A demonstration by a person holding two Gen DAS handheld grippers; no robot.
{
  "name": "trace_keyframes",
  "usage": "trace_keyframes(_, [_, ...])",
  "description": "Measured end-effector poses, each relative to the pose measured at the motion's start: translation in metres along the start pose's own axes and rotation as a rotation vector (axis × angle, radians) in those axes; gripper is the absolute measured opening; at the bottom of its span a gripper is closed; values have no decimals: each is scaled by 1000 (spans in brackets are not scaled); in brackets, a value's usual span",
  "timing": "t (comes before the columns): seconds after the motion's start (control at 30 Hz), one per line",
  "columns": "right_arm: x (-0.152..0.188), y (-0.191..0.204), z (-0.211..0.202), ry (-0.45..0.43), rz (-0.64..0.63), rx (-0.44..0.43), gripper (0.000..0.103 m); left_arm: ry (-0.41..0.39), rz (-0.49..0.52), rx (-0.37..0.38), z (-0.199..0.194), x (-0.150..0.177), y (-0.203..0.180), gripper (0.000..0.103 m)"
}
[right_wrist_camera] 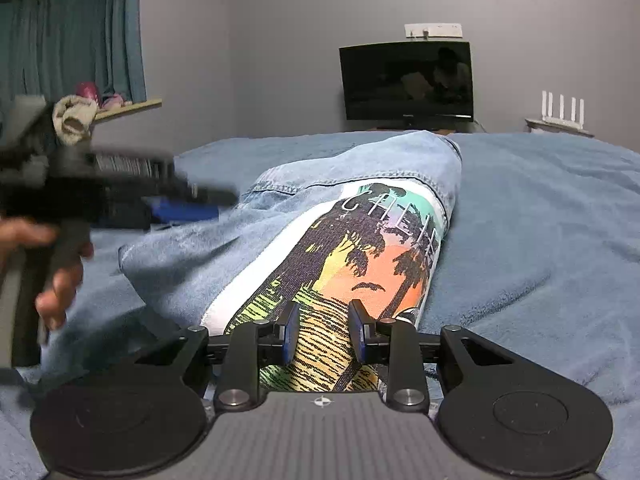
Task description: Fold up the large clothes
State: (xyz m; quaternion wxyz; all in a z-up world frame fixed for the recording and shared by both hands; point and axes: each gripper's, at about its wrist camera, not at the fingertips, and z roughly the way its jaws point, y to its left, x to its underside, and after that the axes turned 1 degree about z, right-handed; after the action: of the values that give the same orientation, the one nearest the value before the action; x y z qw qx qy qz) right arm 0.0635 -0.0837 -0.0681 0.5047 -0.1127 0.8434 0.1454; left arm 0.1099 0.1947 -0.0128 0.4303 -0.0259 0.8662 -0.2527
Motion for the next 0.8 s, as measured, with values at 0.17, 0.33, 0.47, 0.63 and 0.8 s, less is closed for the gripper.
trace_keyframes(0.17, [-23, -11, -5, -67, 101, -29, 34, 108, -39, -4, 0, 0, 18, 22])
trace_keyframes(0.33, [-77, -11, 30, -100, -56, 59, 35, 125, 50, -48, 2, -1, 4, 22])
trace_keyframes(0.47, [-112, -21, 82, -89, -165, 108, 35, 145, 85, -46, 3, -6, 2, 22])
trace_keyframes(0.63, [-128, -49, 149, -30, -207, 143, 35, 165, 86, -7, 6, -10, 11, 22])
trace_keyframes(0.8, [-120, -70, 204, 61, -256, 220, 35, 176, 72, 42, 9, -14, 19, 23])
